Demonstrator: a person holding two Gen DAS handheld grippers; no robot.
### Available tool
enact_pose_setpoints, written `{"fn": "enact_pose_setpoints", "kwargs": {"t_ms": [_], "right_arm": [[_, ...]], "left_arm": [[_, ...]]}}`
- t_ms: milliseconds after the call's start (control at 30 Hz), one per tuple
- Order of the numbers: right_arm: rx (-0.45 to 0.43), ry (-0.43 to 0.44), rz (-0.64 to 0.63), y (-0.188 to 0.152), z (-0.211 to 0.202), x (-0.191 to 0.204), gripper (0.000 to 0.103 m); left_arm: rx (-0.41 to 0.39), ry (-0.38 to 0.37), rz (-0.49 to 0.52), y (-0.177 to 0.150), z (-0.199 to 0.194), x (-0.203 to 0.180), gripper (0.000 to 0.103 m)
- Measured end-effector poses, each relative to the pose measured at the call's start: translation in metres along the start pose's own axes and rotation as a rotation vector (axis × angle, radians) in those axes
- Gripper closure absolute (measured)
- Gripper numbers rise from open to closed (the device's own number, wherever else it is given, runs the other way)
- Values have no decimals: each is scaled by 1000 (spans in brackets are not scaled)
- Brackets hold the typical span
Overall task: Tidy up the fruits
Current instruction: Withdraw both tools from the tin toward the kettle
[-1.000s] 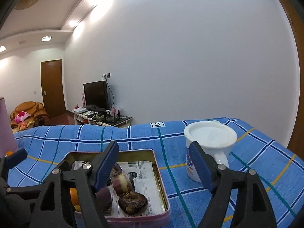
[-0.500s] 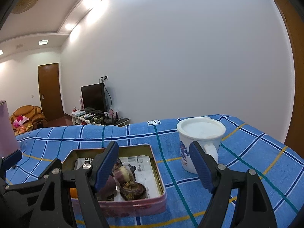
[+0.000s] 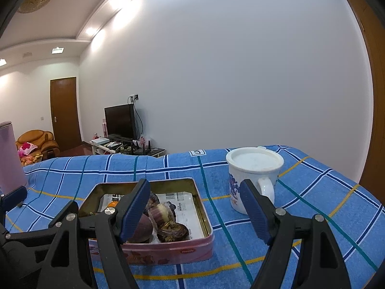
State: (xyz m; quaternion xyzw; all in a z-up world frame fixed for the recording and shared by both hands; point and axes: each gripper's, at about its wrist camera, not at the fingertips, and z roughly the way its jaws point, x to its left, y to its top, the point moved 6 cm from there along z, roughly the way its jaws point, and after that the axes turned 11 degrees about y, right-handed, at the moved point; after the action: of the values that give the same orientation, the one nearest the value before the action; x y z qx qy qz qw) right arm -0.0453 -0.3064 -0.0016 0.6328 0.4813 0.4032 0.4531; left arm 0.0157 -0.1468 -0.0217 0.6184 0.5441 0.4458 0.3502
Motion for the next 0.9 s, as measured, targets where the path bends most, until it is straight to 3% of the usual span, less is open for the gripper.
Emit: {"fn": "enact_pose_setpoints", "kwargs": {"t_ms": [467, 900], "right_arm": [[8, -16, 8, -1, -3, 5, 25], [63, 28, -7, -7, 13, 51, 25]], "left_arm": [[40, -30, 60, -10, 2, 14, 0], [20, 44, 98, -11, 21, 60, 0]]}}
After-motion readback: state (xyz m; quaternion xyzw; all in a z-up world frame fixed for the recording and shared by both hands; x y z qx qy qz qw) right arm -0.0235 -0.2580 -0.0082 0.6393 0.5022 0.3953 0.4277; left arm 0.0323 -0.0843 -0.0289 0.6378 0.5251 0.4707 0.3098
